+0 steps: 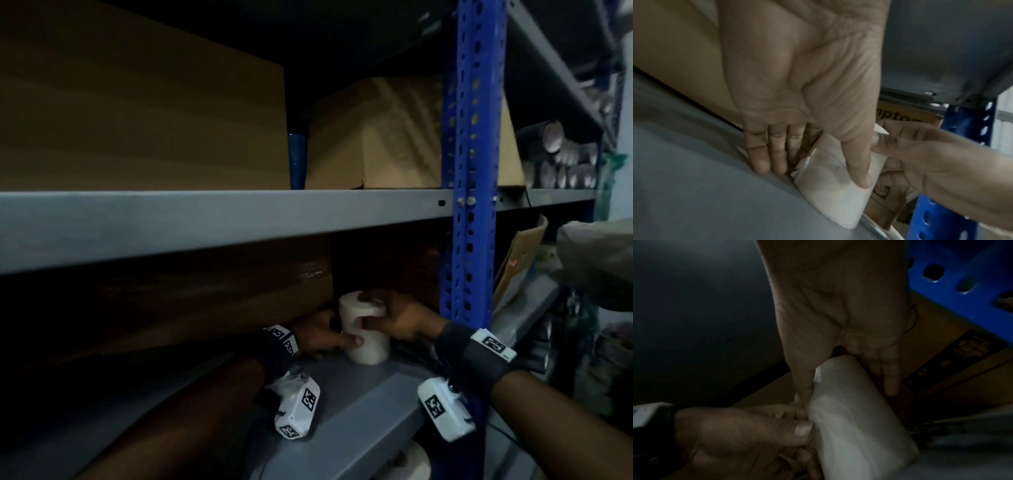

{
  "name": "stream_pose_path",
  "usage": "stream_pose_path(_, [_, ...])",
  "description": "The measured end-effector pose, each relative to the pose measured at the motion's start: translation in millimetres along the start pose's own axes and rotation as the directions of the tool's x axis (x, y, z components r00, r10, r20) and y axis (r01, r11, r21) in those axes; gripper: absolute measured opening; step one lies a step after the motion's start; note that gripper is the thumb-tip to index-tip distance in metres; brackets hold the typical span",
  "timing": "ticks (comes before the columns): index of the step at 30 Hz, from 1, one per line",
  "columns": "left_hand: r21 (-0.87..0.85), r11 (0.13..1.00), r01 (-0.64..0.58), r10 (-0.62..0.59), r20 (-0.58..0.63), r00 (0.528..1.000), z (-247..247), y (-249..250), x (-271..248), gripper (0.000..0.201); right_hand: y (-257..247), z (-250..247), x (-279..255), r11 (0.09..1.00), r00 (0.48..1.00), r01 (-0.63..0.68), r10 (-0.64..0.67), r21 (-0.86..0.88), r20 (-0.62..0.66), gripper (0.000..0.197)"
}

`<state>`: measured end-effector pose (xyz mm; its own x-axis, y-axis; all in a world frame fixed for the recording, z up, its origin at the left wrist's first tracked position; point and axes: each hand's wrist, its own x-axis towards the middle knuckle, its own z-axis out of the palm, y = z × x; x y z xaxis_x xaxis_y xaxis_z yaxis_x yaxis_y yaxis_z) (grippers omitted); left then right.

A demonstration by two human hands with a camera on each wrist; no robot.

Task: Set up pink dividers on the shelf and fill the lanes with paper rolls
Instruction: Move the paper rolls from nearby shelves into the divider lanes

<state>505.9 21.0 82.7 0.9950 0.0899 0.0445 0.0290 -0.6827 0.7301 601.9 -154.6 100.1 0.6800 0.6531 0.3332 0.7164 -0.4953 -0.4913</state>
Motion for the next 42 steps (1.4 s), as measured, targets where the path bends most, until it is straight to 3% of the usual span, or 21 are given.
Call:
stream_pose_path(4, [0.011,0.999,-0.051,0.050,0.070,0.996,-3.1,-6.1,10.5,0.041,2.4,4.0,5.6,1.000,0.998,0.009,-0.009,0.000,-0.062,0.055])
stream_pose_path(9, [0.018,0.997,-0.077,0.074,0.114,0.991,-4.9,2.0,1.4,0.061,5.6,6.3,-10.0,0.999,0.987,0.027,-0.021,0.038,-0.157,0.061])
stream_pose_path(14, [-0.028,0.998,-0.063,0.067,0.178,0.982,-7.9,19.5,-34.5,0.058,-12.5,-8.7,-45.8,0.991,0.980,0.132,-0.128,0.018,-0.155,0.061])
stream_pose_path(19, [0.044,0.998,-0.053,0.043,0.209,0.977,-2.8,40.0,-86.6,0.055,-44.6,-26.2,-95.4,0.941,0.959,0.254,-0.216,0.225,-0.182,0.047])
stream_pose_path(22, [-0.026,0.999,-0.025,0.031,0.232,0.972,6.1,55.3,-129.4,0.050,-67.8,-40.8,-131.3,0.916,0.948,0.299,-0.255,0.267,-0.188,0.047])
stream_pose_path(24, [-0.108,0.990,-0.086,0.108,0.217,0.970,11.7,67.6,-159.2,0.044,-82.4,-51.3,-152.5,0.899,0.938,0.338,-0.295,0.279,-0.185,0.048])
stream_pose_path(26, [-0.181,0.970,-0.162,0.191,0.155,0.969,18.7,79.7,-194.2,0.047,-99.3,-58.8,-177.8,0.876,0.924,0.377,-0.336,0.299,-0.183,0.048])
stream_pose_path(30, [-0.280,0.930,-0.239,0.233,-0.055,0.971,43.4,96.2,-269.6,0.058,-130.7,-65.4,-229.7,0.795,0.897,0.442,-0.400,0.416,-0.189,0.043])
stream_pose_path(33, [-0.396,0.876,-0.275,0.197,-0.227,0.954,66.7,102.3,-321.7,0.055,-152.3,-65.9,-265.7,0.718,0.874,0.471,-0.458,0.513,-0.162,0.032])
stream_pose_path(36, [-0.433,0.845,-0.314,0.147,-0.376,0.915,84.3,100.6,-365.6,0.054,-176.9,-66.7,-295.7,0.683,0.849,0.491,-0.515,0.541,-0.121,0.034])
stream_pose_path(42, [-0.462,0.798,-0.387,0.097,-0.535,0.839,105.4,102.3,-452.7,0.044,-231.0,-67.2,-348.9,0.661,0.784,0.550,-0.620,0.510,-0.042,0.035])
